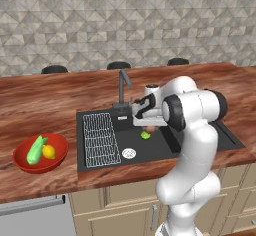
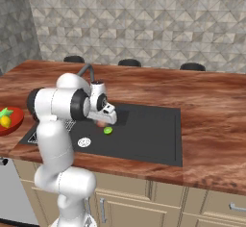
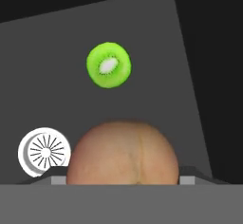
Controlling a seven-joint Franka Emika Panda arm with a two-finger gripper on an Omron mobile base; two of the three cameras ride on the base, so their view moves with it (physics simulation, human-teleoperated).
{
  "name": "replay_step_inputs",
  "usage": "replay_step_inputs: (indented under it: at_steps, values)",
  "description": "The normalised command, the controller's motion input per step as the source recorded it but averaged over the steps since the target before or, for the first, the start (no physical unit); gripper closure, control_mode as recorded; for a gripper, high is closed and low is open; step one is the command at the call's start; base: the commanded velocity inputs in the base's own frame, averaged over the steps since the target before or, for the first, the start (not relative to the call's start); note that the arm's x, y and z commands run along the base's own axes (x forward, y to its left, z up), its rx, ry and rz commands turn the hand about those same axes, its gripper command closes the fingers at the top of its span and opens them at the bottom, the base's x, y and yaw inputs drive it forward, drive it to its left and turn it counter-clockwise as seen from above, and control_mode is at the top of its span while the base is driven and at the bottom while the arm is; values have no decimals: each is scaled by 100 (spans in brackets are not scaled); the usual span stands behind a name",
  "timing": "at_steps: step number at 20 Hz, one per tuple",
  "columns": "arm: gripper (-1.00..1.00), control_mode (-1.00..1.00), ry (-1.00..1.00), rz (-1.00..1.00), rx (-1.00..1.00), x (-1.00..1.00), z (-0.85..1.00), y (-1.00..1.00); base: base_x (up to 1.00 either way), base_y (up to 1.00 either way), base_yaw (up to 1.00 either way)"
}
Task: There is a mixed pile of frozen fruits and vegetables on the counter. Locate all the frozen vegetables and place the items in a bowl on the counter. Take all the frozen fruits and defrost them in a running sink.
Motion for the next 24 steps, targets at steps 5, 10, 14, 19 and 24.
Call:
replay_step_inputs:
  at_steps: [5,10,14,19,24]
  values:
    - [100,-100,-1,0,-5,1,-62,3,0,0,0]
    - [100,-100,-10,0,-3,2,-59,0,0,0,0]
    - [100,-100,-3,0,-2,0,-46,0,0,0,0]
    - [100,-100,1,0,0,0,-32,0,0,0,0]
    - [-100,-100,1,1,0,0,-11,4,0,0,0]
